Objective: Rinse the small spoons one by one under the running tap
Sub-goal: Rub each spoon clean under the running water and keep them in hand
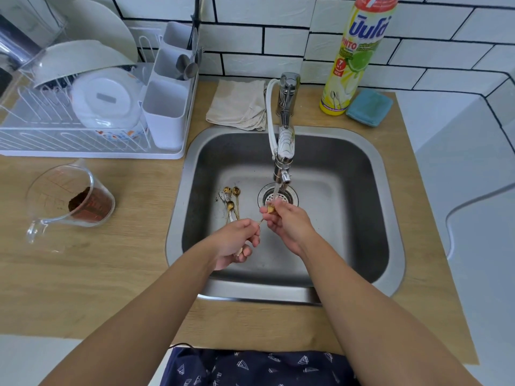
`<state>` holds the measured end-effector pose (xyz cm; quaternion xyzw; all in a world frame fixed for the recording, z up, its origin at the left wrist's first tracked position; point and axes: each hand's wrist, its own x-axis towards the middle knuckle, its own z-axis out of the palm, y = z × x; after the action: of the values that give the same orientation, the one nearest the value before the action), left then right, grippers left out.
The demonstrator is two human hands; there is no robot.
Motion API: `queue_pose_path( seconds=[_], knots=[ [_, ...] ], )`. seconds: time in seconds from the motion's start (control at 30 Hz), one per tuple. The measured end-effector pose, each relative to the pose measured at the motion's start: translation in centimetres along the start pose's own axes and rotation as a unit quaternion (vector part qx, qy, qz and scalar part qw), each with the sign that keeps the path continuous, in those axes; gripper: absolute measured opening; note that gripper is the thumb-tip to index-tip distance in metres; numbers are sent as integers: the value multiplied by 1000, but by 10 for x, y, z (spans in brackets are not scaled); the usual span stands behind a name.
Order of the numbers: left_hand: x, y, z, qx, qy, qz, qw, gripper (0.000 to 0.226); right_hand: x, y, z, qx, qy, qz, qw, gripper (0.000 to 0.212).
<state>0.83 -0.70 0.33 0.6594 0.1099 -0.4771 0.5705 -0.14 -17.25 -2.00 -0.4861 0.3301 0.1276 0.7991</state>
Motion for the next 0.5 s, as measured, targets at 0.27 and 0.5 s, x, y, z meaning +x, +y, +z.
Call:
queue_pose_path(
  seconds=[0.27, 0.5],
  knots=[
    [3, -1, 8, 42, 35, 42, 998, 28, -1, -1, 6, -63, 40, -27, 997, 20],
    [3, -1, 6, -11, 5, 32, 999, 25, -2, -1, 6, -75, 21, -36, 996, 17]
  ],
)
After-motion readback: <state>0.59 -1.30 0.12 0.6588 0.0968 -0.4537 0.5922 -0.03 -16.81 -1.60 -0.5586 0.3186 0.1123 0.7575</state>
